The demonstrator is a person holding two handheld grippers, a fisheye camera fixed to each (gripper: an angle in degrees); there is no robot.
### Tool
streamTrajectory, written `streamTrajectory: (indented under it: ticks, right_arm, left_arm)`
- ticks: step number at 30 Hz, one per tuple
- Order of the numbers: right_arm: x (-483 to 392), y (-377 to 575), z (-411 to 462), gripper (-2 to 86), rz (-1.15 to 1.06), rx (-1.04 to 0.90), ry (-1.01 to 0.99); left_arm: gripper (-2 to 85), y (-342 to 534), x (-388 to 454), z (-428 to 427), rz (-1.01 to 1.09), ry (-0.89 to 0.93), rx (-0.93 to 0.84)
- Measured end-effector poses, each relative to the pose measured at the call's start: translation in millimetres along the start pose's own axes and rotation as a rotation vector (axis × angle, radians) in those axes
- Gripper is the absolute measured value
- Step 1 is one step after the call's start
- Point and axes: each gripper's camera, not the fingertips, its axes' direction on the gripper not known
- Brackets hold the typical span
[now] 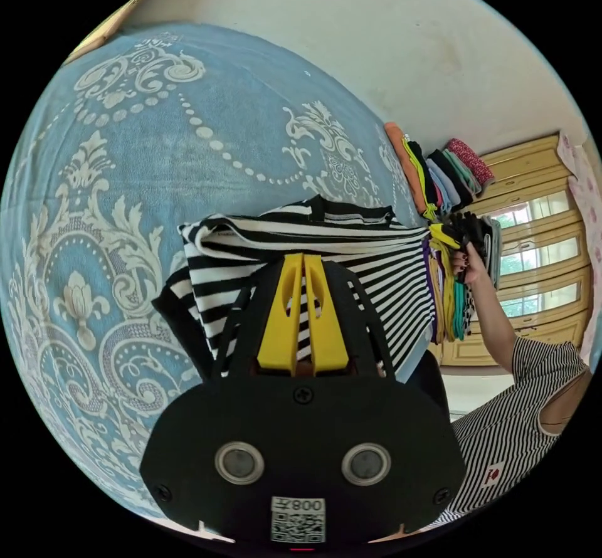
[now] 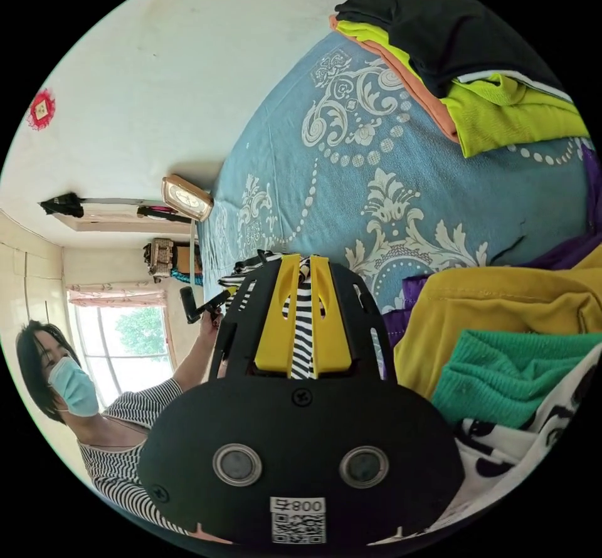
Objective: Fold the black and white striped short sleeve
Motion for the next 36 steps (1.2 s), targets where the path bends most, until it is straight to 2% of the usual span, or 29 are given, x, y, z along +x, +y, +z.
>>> streamTrajectory:
  ticks: [3, 6, 9, 11, 16, 21, 24, 27, 28, 33, 36]
  right_arm:
    - [-18.2, 14.9, 10.3, 1.9, -0.081, -0.006, 0.016]
    - [-52.5, 35.3, 56.3, 1.1, -0.219, -0.117, 0.091]
    - [-89.1, 59.0, 121.5, 0.4, -0.388, -0.253, 0.192]
    - [-108.0, 70.5, 169.1, 0.2, -0.482, -0.338, 0.347]
    - [-117.9, 64.3, 204.2, 0.1, -0.533, -0.264, 0.55]
    - [-113.5, 56.5, 220.1, 0.0, -0.488, -0.242, 0.55]
    - [-125.4, 80.1, 222.4, 0.0, -0.552, -0.197, 0.573]
    - [-113.9, 96.9, 246.6, -0.1, -0.566, -0.212, 0.66]
    - [-112.6, 100.8, 244.1, -0.1, -0.582, -0.164, 0.633]
    - [-107.1, 91.3, 229.9, 0.3, -0.504, -0.223, 0.529]
    - [-115.6, 112.6, 205.5, 0.9, -0.512, -0.163, 0.514]
  left_arm:
    - [0.2, -13.3, 1.1, 4.9, 0.02, -0.041, 0.027]
    - [0.1, -21.3, 0.5, 3.1, 0.02, -0.046, 0.087]
    - [0.1, -19.2, 1.3, 3.6, 0.023, -0.037, 0.124]
    - [0.1, -12.1, 4.3, 9.4, 0.038, -0.02, 0.117]
    - [0.2, 4.5, 0.5, 31.1, 0.045, -0.066, 0.073]
    - [0.2, 14.0, -15.4, 28.9, 0.007, -0.055, 0.115]
    - [0.4, 40.7, -12.3, 9.0, 0.021, -0.1, 0.199]
    - [0.9, 57.1, -33.1, 19.0, -0.057, -0.145, 0.134]
    - [1.0, 59.9, -36.8, 19.7, -0.068, -0.137, 0.125]
    - [5.2, 120.6, -40.4, -37.2, -0.074, -0.116, 0.275]
    - [6.3, 169.1, -46.9, -48.3, -0.109, -0.2, 0.243]
